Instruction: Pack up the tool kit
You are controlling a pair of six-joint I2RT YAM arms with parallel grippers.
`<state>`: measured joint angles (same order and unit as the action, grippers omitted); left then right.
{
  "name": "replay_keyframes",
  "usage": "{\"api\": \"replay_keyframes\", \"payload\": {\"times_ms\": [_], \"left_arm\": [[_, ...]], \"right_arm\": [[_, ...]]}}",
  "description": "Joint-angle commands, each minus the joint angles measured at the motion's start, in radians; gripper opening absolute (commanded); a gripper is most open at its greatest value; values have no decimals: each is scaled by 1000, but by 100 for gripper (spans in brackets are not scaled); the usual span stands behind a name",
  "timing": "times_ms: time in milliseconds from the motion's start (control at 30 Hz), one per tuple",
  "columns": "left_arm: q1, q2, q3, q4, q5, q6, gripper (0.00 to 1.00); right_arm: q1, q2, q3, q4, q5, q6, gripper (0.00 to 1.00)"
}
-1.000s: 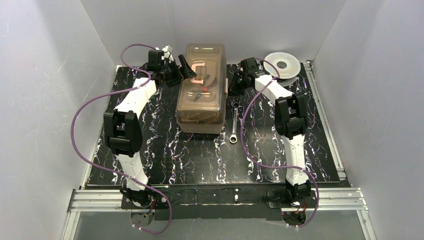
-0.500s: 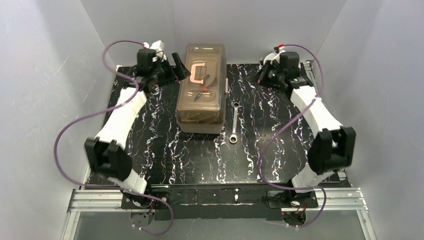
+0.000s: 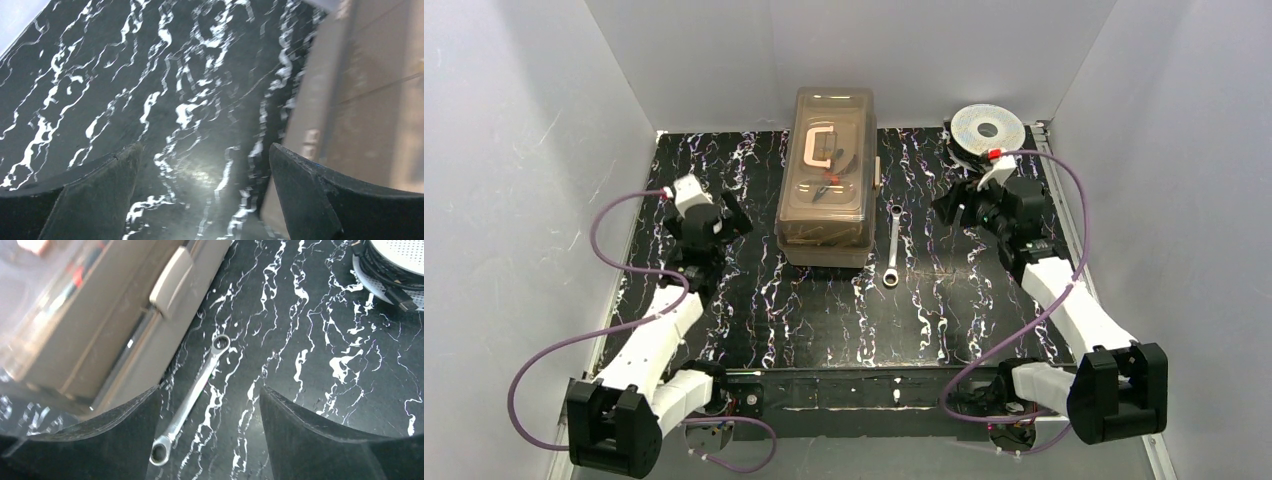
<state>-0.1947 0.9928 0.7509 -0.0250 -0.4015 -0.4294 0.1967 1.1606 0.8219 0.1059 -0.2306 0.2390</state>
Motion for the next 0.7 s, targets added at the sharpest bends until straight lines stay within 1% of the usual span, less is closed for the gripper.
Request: {"api": "replay_keyframes", "payload": {"times_ms": [0,67,167,200,267,333,367,433,533,600,667], "left_arm": [[0,5,-161,356,-118,142,99],[0,60,-186,395,-103,187,99],[-1,160,-250,518,-86,225,100],[-1,190,-271,565,-68,247,99],[-9,244,-323,696,-45,311,100],[-35,265,-349,759,-32,406,100],[-50,269,-351,778,-40,453,100],[-57,273,-351,795,-19,476,99],[-60,269,-354,791,-22,478,100],[-84,248,-398,847,-32,507,100],[-120,232,-424,882,-75,548,99]], "right_arm": [[-1,-72,-108,220,1,-147,80],[-6,-115,-188,269,81,-164,82],[-11,-175,-309,389,292,-143,86],[-11,-189,-333,404,312,-168,86],[-10,-217,-362,355,281,-229,86],[-10,-237,-439,416,299,-215,86],[-10,-242,-483,465,321,-209,86],[-10,-246,-545,561,337,-210,86],[-10,-225,-548,574,364,-223,86],[-11,-186,-560,616,407,-227,87],[-15,-135,-555,677,437,-235,87]]}}
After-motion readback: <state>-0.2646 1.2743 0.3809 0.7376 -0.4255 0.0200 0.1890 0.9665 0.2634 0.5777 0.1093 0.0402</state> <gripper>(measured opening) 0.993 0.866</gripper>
